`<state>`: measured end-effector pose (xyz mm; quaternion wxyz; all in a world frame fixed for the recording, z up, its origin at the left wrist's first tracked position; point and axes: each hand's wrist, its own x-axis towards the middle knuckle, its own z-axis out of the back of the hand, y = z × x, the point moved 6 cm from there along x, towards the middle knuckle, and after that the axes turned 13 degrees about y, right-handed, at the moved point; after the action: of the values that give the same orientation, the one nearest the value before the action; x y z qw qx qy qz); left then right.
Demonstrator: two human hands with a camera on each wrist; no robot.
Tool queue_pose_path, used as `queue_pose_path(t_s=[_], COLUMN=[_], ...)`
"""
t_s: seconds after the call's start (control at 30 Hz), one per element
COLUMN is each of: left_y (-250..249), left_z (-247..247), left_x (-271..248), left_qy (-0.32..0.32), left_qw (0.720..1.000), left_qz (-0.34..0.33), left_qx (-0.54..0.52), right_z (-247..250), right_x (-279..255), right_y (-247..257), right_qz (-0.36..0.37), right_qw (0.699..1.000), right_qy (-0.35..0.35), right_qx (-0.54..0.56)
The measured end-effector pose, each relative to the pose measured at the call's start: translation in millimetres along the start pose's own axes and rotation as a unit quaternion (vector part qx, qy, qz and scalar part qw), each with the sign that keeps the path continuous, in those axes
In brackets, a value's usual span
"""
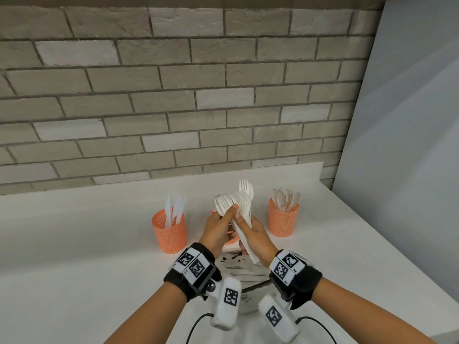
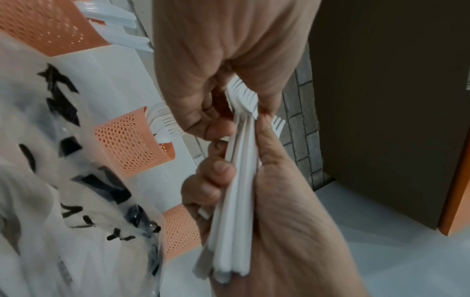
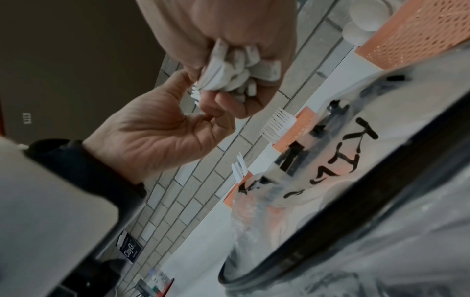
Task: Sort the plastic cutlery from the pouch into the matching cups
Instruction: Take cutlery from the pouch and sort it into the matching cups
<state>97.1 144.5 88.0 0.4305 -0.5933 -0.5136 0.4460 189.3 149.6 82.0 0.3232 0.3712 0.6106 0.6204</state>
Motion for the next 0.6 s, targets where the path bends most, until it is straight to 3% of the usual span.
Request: queue_pose_path(t_s=[0.27,0.43,0.6], left_y=[-3.3,-0.3,-1.4], left_z=[4.0,0.2,-4.9], left_x=[0.7,-1.1,0.5], left_qy=[0.005,0.014,0.019], left_qw=[1.000,1.000,1.000], left_qz=[-0.005,0.008,-0.007], left_qx=[0.004,-0.015,0.000], right_z=[3.6,9.2,5.9], right_x=[2.3,7.6,8.5], right_y=[-6.2,-14.3,-13.3], right_qz=[0.035,0.047,0.048], right_qw=[0.997,0.993,0.994], right_qy=[-0.063,-0.105,-0.096], right_qx=[0.013,-0.038,-0.016])
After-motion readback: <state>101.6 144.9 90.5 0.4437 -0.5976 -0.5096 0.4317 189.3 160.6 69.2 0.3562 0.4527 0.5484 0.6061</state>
